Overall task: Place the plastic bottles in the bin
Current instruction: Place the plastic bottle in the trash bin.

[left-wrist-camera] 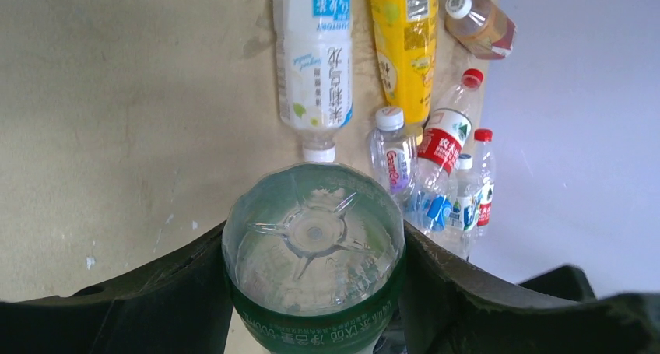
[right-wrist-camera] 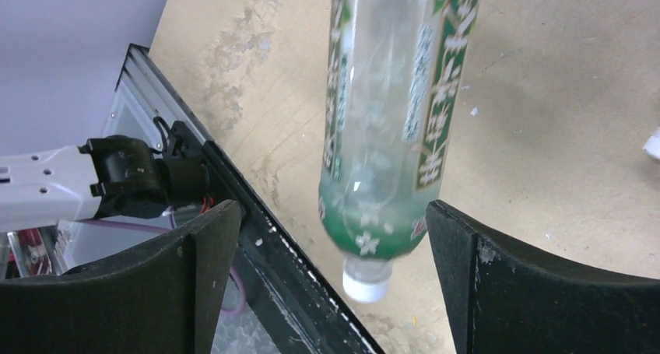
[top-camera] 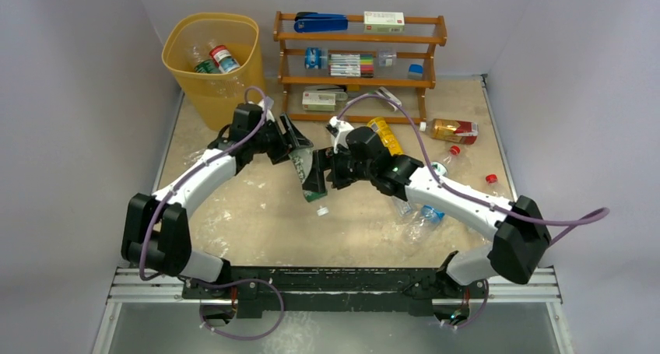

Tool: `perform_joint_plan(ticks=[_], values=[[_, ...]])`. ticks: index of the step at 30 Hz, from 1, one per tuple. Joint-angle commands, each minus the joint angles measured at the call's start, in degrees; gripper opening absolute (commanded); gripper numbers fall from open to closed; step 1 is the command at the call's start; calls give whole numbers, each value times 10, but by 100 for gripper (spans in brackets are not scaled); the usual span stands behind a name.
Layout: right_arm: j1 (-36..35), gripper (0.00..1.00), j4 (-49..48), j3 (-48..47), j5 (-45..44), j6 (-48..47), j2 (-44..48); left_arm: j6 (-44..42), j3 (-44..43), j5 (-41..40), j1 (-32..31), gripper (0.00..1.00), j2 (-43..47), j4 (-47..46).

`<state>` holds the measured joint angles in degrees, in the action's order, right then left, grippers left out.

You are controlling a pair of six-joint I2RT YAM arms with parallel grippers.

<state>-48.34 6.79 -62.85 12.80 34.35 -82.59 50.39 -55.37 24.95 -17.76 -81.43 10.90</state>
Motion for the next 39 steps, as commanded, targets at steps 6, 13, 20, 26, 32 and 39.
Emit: perform_joint_plan(ticks=[6, 13, 20, 26, 32, 39], values=[[3, 97, 32, 44, -45, 6, 109, -67, -192, -32, 29, 48, -68, 63], [10, 98, 39, 69, -56, 12, 152, -63, -370, -1, 109, 48, -124, 106], [12, 98, 21, 101, -42, 18, 155, 0, -534, 28, 195, 48, -172, 80], [12, 98, 19, 103, -37, 18, 153, 90, -564, 13, 267, 48, -176, -39], [12, 98, 7, 112, -33, 19, 148, 110, -530, -88, 310, 49, -156, -136], [12, 98, -9, 120, -17, 23, 131, 54, -469, -230, 312, 50, -126, -220]])
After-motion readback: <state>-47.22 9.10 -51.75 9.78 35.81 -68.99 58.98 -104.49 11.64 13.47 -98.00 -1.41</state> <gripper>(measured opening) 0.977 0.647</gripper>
